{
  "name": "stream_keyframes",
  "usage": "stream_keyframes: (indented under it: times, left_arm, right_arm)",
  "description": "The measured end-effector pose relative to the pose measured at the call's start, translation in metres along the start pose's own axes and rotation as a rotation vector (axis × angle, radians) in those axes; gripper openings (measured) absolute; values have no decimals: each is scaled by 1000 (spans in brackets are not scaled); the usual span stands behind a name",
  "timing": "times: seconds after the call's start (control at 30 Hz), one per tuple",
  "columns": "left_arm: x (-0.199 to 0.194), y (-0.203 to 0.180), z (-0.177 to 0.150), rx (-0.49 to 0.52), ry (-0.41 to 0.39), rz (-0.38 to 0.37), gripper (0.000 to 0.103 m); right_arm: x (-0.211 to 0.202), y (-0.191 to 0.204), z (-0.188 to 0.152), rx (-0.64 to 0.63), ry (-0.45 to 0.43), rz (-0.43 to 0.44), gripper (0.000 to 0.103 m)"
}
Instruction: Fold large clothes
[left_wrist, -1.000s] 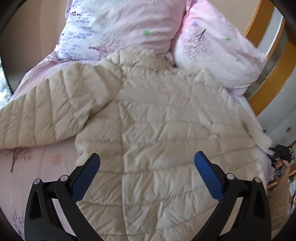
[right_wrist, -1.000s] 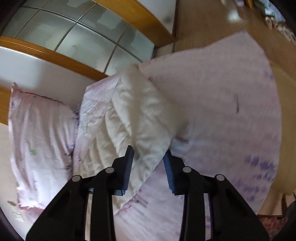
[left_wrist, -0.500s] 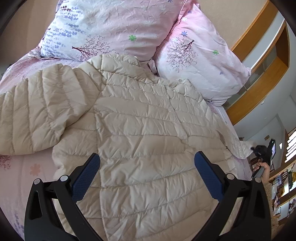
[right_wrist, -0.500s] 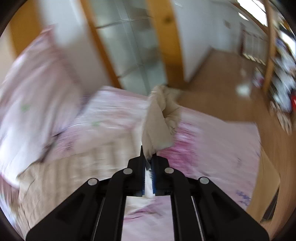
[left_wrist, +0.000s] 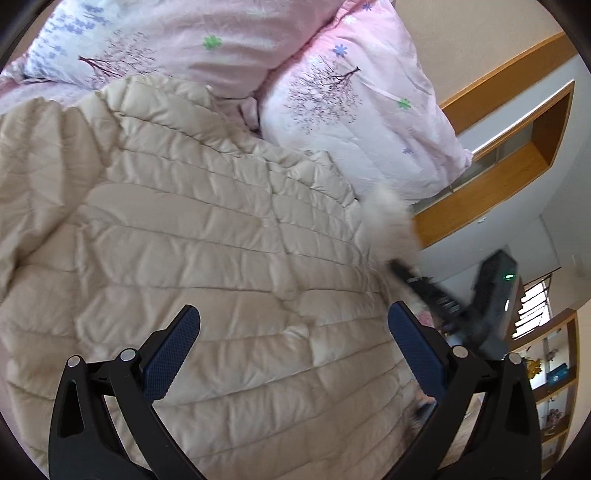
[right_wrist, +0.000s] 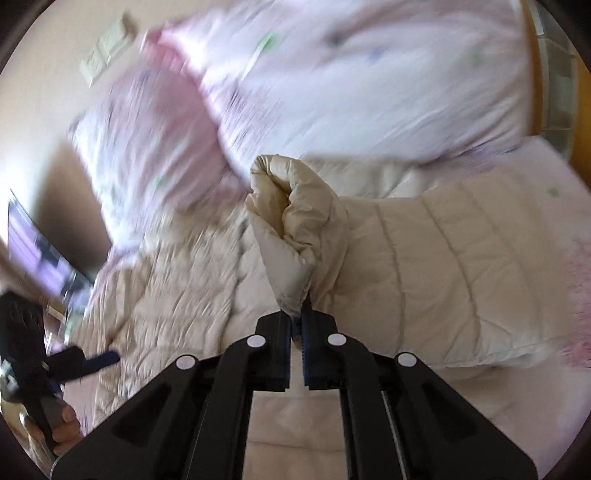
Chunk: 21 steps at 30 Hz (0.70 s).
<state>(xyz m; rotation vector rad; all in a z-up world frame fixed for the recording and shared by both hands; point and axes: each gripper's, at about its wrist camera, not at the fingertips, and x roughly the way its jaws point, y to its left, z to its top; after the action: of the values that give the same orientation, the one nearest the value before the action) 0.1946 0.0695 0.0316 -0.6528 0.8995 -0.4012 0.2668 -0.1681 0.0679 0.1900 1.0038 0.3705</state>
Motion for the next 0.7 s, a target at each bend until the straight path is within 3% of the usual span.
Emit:
stream_keyframes:
  times: [0.33,0.43,0.47,0.5,0.6,0.7]
  left_arm:
    - [29,-3,6,-70,46,-66,102]
    - [45,-6,13,-112,72,-98,102]
    - [50,-6,15,-119,81,-101,102]
    - [58,-8,17,-125,92,-98,102]
    - [76,-8,20,-136,119,-81,102]
    - [89,-7,21,-157,143,-55,98]
  right_arm:
    - [31,20,-19,-26,91,20,6]
    - [40,34,-27,-62,129,22,23]
    - [45,39,-30,-76,142,30,47]
    - [42,41,-33,-86,145,45,63]
    - [28,40,-39,-81,152,108,69]
    - [11,13,-42,69,186,202,71]
